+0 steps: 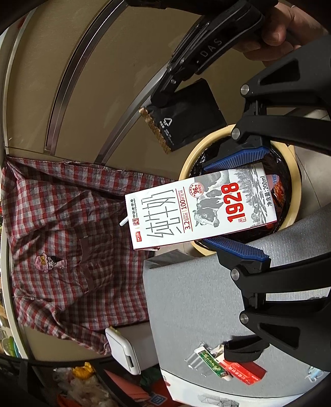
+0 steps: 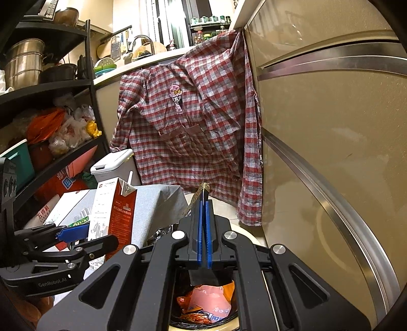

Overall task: Collect trash
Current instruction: 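Open both tools over the bin to drop the carton and pouch, then reach the left tool to the red ointment box while the right tool grasps the white tissue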

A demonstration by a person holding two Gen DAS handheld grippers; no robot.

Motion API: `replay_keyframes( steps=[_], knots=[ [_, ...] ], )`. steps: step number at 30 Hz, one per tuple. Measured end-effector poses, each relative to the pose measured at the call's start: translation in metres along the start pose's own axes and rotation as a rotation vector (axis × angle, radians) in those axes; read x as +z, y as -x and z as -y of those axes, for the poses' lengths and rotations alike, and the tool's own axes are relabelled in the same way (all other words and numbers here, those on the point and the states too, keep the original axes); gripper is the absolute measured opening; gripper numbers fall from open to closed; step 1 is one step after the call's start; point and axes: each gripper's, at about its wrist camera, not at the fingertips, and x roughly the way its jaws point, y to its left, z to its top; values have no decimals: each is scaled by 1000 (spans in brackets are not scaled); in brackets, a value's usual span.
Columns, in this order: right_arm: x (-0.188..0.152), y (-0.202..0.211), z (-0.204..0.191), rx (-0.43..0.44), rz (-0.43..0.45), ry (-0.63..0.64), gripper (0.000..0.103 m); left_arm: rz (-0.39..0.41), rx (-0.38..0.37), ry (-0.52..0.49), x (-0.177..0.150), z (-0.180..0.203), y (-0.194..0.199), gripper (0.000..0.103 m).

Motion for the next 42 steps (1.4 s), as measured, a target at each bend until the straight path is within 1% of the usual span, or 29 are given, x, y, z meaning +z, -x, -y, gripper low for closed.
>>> replay_keyframes(
  steps=[1,2,3,4,5,11,20,21,25,30,33,38,42],
  knots=[
    [-1,-3,0,4,-18,-2,10,-4,-9,-1,0,0,-1,53],
    [-2,-5,0,2,-30,-3,18,-5,-13,-1,0,0,-1,55],
    [-3,-7,0,-5,-36,-4,26,-4,-9,-2,0,0,-1,59],
    [-3,-7,1,-13,-32,-6,40,1,-3,1,0,-1,0,60],
    [-3,-6,1,-17,-27,-11,42,3,-4,7,1,-2,0,61],
    [-4,-4,5,-17,-18,-29,42,10,-4,30,3,-9,4,60],
    [-6,-3,-3,-9,-14,-8,42,20,11,26,2,-19,19,58],
    [-7,-3,-4,-7,-11,-4,42,22,14,28,2,-21,21,56],
    [-7,0,-8,-1,-3,4,42,37,30,37,1,-32,33,54],
    [-10,2,-15,13,2,2,39,54,57,50,-1,-51,51,52],
    [-11,2,-20,31,-1,3,33,63,75,59,-2,-65,62,49],
    [-15,2,-35,63,-6,23,18,80,107,74,-6,-89,80,47],
    [-19,4,-53,98,-4,54,15,91,136,93,-10,-112,95,46]
  ],
)
